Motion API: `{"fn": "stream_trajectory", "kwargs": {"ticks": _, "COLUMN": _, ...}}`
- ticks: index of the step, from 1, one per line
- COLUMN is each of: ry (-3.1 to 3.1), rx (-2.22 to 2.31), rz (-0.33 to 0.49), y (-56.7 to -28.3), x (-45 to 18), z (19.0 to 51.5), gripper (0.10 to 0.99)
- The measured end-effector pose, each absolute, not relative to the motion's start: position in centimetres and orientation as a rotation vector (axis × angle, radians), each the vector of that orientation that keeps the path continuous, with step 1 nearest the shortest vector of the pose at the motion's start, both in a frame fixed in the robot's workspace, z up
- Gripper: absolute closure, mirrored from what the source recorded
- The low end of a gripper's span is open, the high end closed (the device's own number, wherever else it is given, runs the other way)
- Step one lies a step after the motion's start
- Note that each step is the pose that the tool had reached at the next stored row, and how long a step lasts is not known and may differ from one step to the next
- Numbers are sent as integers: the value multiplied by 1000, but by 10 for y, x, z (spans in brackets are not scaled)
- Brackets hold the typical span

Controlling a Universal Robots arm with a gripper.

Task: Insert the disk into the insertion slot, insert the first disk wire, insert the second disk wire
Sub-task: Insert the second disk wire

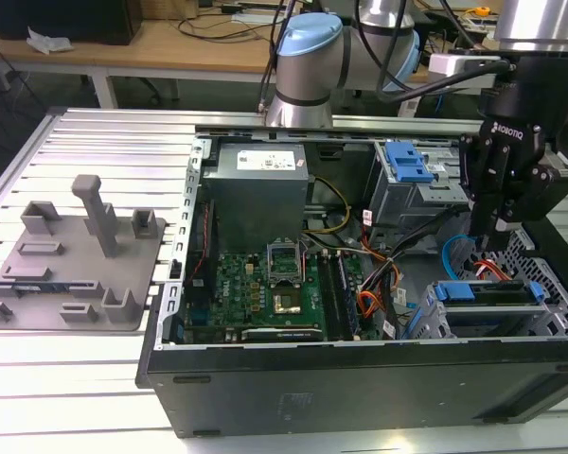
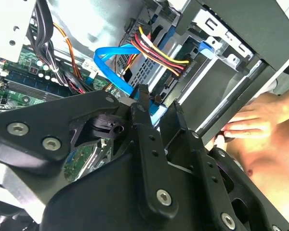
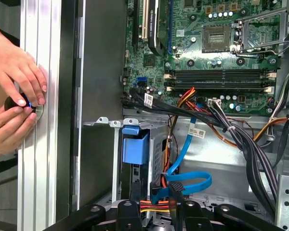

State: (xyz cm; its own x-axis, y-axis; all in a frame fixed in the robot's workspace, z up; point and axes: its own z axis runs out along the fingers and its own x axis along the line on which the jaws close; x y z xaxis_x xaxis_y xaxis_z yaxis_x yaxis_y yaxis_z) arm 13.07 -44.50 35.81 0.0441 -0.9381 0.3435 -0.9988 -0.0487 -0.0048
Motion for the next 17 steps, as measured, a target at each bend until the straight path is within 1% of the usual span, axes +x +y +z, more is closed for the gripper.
{"fn": "stream_trajectory", "kwargs": {"ticks": 3, "ry": -1988, "rx": 2083, "rz": 374, "y": -445, "x": 131, "z": 358, "gripper": 718}}
{"fn": "stream_trajectory", "kwargs": {"ticks": 4, "ry": -1988, "rx": 2083, "rz": 374, "y": -445, "x": 131, "z": 357, "gripper": 733}}
{"fn": "stream_trajectory", "kwargs": {"ticks": 5, "ry": -1988, "rx": 2083, "rz": 374, "y": -445, "x": 131, "z": 357, "gripper": 808}}
{"fn": "stream_trajectory", "kwargs": {"ticks": 14, "ry": -1988, "rx": 2084, "rz": 374, "y": -445, "x": 131, "z": 356, "gripper": 808}}
{"fn": "stream_trajectory", "kwargs": {"ticks": 15, "ry": -1988, "rx": 2083, "rz": 374, "y": -445, "x": 131, "z": 356, "gripper": 820}}
{"fn": "stream_trajectory", "kwargs": {"ticks": 16, "ry": -1988, "rx": 2083, "rz": 374, "y": -445, "x": 131, "z": 356, "gripper": 890}}
{"fn": "stream_trajectory", "kwargs": {"ticks": 17, "ry": -1988, "rx": 2083, "rz": 374, "y": -445, "x": 131, "z": 355, "gripper": 925}}
